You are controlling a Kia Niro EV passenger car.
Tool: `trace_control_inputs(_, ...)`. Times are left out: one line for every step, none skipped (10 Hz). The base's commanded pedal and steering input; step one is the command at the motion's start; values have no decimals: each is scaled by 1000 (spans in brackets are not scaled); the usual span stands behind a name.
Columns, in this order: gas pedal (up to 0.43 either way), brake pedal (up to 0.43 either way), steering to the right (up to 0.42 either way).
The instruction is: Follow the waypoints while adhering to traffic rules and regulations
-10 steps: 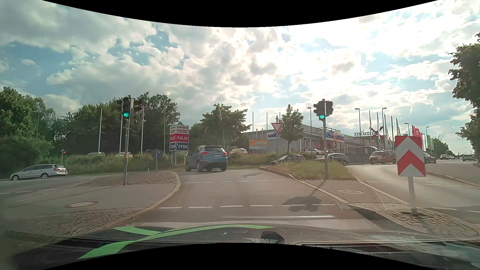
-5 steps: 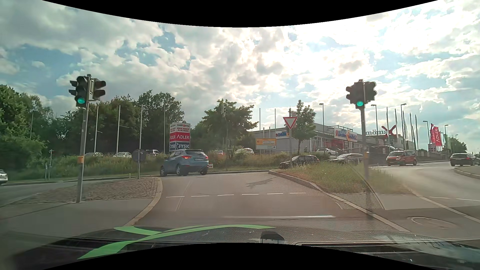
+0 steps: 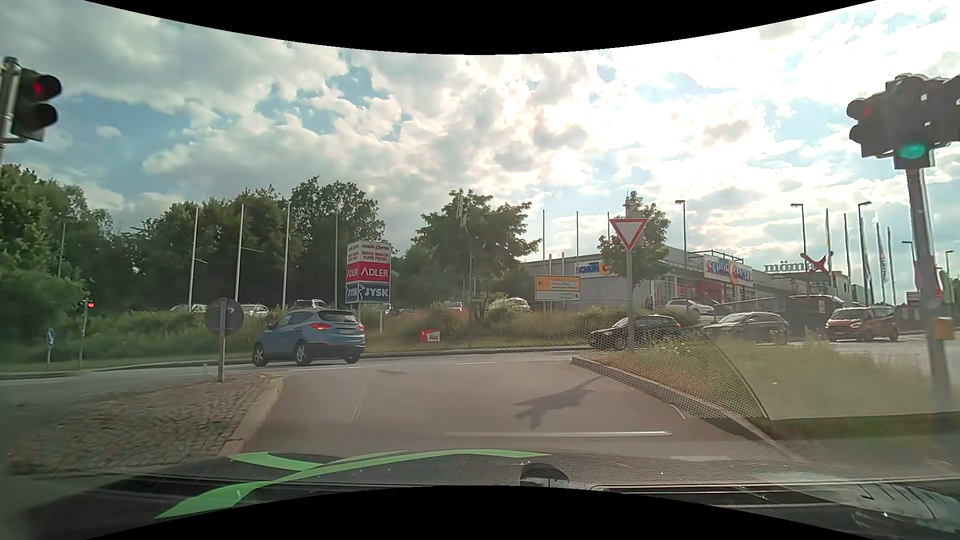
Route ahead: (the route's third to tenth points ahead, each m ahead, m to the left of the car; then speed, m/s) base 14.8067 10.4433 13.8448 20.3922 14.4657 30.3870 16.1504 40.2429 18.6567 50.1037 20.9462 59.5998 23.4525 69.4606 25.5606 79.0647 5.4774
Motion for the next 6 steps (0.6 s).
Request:
trace_control_inputs(0,0,-93)
trace_control_inputs(0,0,-96)
trace_control_inputs(0,0,-98)
trace_control_inputs(0,0,-104)
trace_control_inputs(0,0,-114)
trace_control_inputs(0,0,-124)
